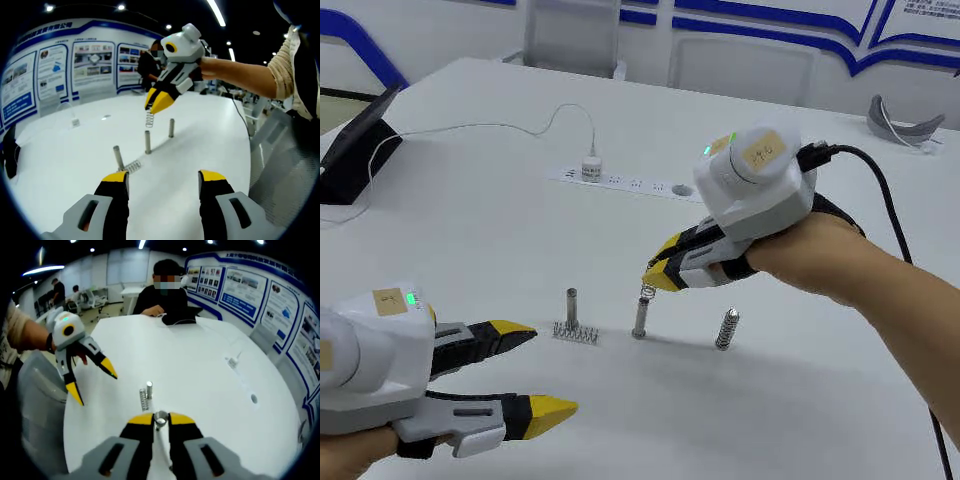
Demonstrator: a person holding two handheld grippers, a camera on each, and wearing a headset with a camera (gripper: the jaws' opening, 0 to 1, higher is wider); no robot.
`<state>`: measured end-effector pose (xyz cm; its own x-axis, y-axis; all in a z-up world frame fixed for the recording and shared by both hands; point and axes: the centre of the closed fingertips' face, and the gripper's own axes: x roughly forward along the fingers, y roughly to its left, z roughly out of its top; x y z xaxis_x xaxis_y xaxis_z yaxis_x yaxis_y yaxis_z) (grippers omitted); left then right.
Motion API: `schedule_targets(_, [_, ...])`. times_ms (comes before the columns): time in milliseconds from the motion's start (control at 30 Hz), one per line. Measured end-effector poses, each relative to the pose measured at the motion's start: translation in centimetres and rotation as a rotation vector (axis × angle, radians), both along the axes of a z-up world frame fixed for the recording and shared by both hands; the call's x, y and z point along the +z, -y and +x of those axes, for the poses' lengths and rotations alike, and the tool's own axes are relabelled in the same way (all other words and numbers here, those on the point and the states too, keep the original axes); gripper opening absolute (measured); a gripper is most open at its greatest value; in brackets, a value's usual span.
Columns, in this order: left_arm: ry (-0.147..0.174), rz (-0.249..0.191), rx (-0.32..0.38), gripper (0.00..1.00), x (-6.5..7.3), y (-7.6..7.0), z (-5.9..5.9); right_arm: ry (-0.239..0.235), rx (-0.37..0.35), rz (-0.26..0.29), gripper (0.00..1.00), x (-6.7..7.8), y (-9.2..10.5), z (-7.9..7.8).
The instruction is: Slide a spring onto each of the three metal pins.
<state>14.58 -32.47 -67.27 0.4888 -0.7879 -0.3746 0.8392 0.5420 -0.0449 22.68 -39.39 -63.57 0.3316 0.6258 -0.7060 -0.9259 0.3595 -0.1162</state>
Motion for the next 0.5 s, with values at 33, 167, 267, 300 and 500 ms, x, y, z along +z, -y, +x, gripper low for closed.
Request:
schedule_targets(33, [0.000,0.000,0.001,0.57,0.0,0.0,0.0,-0.002,0.000,-0.002,0.12,-0.1,0.0,0.0])
schedule_targets(167, [0.000,-0.002,0.006,0.57,0.1,-0.1,0.0,-0.013,0.000,-0.009,0.12,-0.5,-0.1,0.0])
schedule_targets(267, [-0.001,-0.001,0.007,0.57,0.1,-0.1,0.0,-0.021,-0.003,-0.013,0.12,-0.9,-0.1,0.4])
schedule_targets(300, [-0.001,-0.001,0.008,0.57,0.1,-0.1,0.0,-0.023,-0.005,-0.013,0.12,-1.0,-0.1,0.4])
schedule_targets(500, [-0.004,-0.001,0.014,0.56,0.0,-0.3,0.0,-0.037,-0.010,-0.013,0.12,-1.6,-0.2,1.1])
